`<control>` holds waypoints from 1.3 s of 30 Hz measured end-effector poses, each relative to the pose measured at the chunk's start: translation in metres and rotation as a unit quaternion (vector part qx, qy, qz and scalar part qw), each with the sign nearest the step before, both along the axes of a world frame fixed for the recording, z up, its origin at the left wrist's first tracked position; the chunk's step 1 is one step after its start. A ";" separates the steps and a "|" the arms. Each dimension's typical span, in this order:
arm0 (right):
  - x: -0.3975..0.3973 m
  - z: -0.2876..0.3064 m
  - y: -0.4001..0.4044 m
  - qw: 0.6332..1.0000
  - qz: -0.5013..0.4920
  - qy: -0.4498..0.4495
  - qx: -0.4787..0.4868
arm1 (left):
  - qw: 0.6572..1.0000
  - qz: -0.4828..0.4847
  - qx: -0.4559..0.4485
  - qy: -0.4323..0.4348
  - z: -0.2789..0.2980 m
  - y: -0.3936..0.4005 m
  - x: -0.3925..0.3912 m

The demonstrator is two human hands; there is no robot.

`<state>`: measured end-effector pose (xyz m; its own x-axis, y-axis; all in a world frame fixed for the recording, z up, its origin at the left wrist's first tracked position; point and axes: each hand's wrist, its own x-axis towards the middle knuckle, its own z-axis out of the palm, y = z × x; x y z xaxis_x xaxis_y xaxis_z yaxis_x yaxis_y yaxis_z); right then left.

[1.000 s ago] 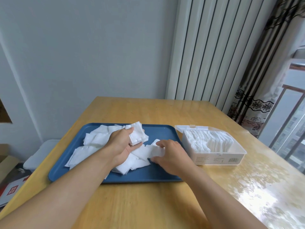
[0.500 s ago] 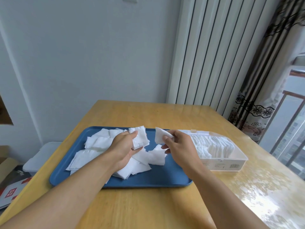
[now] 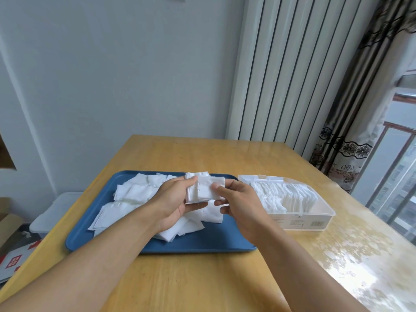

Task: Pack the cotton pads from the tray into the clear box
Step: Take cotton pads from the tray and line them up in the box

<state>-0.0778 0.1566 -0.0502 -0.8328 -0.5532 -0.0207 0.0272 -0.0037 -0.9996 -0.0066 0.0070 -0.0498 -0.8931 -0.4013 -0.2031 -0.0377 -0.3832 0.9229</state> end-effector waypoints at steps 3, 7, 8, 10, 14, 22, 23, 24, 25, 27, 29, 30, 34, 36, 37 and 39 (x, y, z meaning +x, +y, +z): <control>-0.001 0.001 -0.001 0.994 0.002 -0.088 -0.070 | 1.000 0.026 0.006 0.011 -0.002 0.001 -0.002; 0.001 0.003 -0.002 0.961 0.063 -0.213 -0.162 | 0.999 0.030 -0.003 0.022 -0.002 0.006 -0.002; 0.002 0.002 -0.002 0.956 0.070 -0.227 -0.170 | 0.999 0.027 -0.009 0.021 -0.002 0.007 -0.002; 0.005 0.000 -0.005 0.953 0.075 -0.236 -0.177 | 0.999 0.018 -0.022 0.023 -0.002 0.008 0.000; 0.011 -0.008 -0.009 0.958 0.048 -0.235 -0.160 | 0.999 0.002 -0.031 0.040 -0.001 0.012 0.001; 0.018 -0.005 -0.009 0.980 -0.013 -0.179 -0.087 | 0.995 -0.076 -0.015 0.070 -0.001 0.017 0.001; 0.018 -0.005 -0.009 0.982 -0.015 -0.173 -0.080 | 0.994 -0.076 -0.029 0.071 -0.001 0.018 0.001; 0.019 -0.005 -0.009 0.983 -0.014 -0.165 -0.074 | 0.994 -0.071 -0.049 0.070 -0.002 0.018 0.000; 0.020 -0.005 -0.009 0.985 -0.011 -0.158 -0.068 | 0.993 -0.061 -0.069 0.068 -0.004 0.018 -0.001; 0.021 -0.004 -0.008 0.989 -0.006 -0.137 -0.050 | 0.993 -0.049 -0.094 0.057 -0.006 0.018 -0.001; 0.021 -0.004 -0.007 0.994 -0.006 -0.109 -0.028 | 0.993 -0.056 -0.096 0.051 -0.006 0.017 -0.001; 0.021 -0.004 -0.007 0.995 -0.010 -0.094 -0.018 | 0.992 -0.061 -0.094 0.050 -0.005 0.018 0.001; 0.016 -0.006 -0.006 0.999 -0.020 -0.016 0.032 | 0.991 -0.074 -0.108 0.039 -0.002 0.020 0.004; 0.014 -0.006 -0.005 0.999 -0.018 0.011 0.049 | 0.991 -0.079 -0.105 0.030 -0.003 0.020 0.005; 0.014 -0.007 -0.005 0.999 -0.018 0.016 0.049 | 0.991 -0.080 -0.101 0.027 -0.004 0.019 0.005; 0.015 -0.007 -0.006 0.998 -0.029 0.028 0.050 | 0.994 -0.063 -0.090 0.017 -0.005 0.018 0.003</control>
<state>-0.0632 0.1504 -0.0574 -0.8649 -0.5013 -0.0259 -0.0257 0.0957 -0.9951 -0.0031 0.0245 -0.0544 -0.9438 -0.3124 -0.1079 -0.0434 -0.2065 0.9775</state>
